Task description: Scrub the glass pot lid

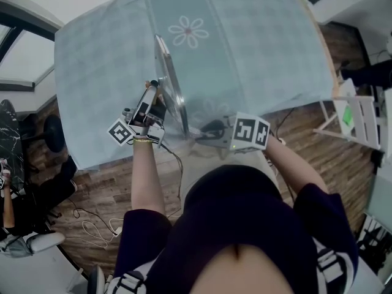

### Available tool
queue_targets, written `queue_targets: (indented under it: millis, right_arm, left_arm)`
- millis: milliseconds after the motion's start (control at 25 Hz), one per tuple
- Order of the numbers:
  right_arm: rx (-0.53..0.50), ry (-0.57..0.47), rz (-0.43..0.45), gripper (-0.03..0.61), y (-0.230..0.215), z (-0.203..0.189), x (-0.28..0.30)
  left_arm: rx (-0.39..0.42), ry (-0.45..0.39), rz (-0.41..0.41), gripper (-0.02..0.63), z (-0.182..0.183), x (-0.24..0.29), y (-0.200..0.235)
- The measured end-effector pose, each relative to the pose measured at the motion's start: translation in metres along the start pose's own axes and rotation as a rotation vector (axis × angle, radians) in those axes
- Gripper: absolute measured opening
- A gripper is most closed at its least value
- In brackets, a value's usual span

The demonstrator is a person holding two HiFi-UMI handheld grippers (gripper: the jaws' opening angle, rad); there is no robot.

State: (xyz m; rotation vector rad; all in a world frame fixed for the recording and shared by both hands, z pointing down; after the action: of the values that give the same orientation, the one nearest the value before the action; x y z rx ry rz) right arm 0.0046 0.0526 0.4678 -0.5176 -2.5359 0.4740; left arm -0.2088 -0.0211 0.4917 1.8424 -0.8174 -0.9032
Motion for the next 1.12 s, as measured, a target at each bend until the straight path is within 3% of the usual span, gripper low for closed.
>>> queue_targets:
  millis: [520,1120]
  right_arm:
    - [0.078,-0.052,-0.084,0.078,0.004,-0.024,-0.025]
    - [0.146,-0.085,-0.339,0.078,-0.031,-0.044,-0.099]
  left_arm:
    - [0.048,0.024,0.104,0.167,-0.009,0.021,-0.006]
    - [0.103,-0.033,0.257,0.167,-0.020,0.047,-0.006]
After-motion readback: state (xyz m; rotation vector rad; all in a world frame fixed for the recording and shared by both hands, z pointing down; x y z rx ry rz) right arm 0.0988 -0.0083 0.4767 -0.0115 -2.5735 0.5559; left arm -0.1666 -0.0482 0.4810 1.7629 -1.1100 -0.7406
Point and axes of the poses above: the fingertips, and each gripper's own axes: x forward along the fingers, y to its left, z out of its top, the point moved 7 cm from there along -x, backward along the fingers, and after that the axes turned 6 degrees about z, right-handed, at the moved point
